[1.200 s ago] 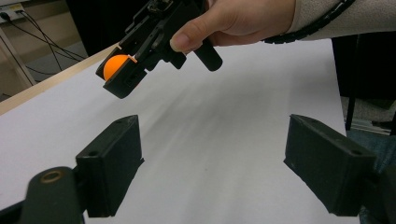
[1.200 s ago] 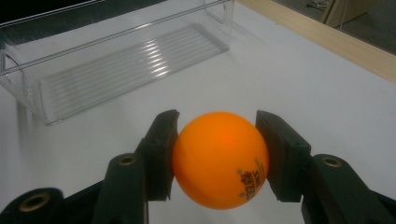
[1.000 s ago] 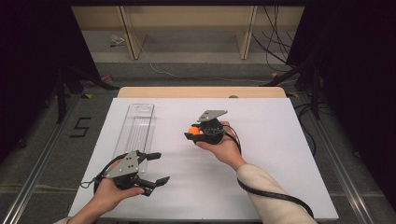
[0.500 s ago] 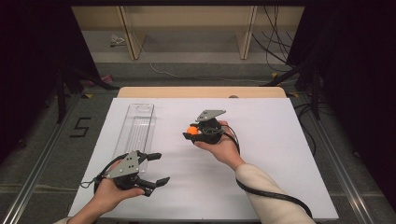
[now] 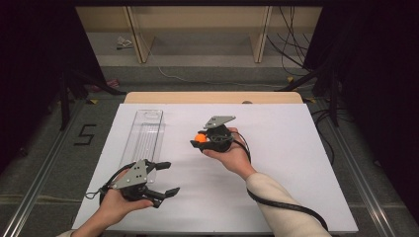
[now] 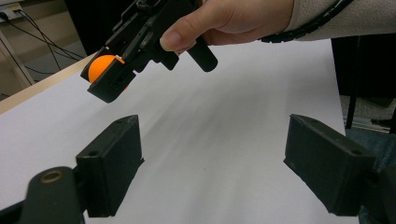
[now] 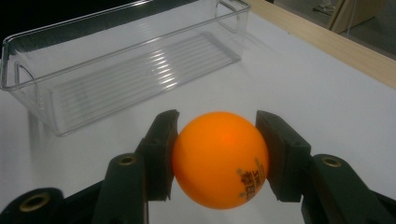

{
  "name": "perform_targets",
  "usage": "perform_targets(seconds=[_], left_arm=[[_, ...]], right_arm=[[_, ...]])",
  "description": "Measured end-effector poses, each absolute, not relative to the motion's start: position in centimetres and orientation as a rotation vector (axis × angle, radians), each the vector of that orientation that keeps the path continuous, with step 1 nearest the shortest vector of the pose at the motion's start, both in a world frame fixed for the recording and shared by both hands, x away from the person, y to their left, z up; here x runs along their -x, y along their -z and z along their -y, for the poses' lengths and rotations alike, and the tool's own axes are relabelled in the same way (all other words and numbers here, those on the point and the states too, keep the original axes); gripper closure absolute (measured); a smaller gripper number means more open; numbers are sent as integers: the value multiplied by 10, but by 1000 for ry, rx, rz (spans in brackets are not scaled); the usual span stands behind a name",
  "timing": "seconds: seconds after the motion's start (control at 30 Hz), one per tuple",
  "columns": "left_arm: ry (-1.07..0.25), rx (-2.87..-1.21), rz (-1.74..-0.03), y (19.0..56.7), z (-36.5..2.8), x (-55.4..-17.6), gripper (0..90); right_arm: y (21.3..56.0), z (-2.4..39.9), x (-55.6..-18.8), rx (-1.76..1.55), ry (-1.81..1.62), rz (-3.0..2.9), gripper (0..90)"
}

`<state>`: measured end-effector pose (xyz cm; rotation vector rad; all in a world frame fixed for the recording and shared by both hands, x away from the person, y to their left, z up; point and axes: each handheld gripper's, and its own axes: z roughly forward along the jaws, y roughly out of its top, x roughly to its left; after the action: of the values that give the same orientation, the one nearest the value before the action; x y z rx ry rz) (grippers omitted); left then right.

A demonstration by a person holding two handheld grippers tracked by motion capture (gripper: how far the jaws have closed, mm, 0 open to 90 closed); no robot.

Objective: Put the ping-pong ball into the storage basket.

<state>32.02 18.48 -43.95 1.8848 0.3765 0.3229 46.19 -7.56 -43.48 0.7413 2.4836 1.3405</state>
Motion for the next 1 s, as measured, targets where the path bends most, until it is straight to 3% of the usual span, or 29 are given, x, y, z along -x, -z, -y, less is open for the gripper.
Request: perform_targets(seconds=[1.0], left_arm=[[-318,-1893,-373,440,-184,-320,183]], right_arm=[[434,56,-461,-706,-1348,-2510,514]])
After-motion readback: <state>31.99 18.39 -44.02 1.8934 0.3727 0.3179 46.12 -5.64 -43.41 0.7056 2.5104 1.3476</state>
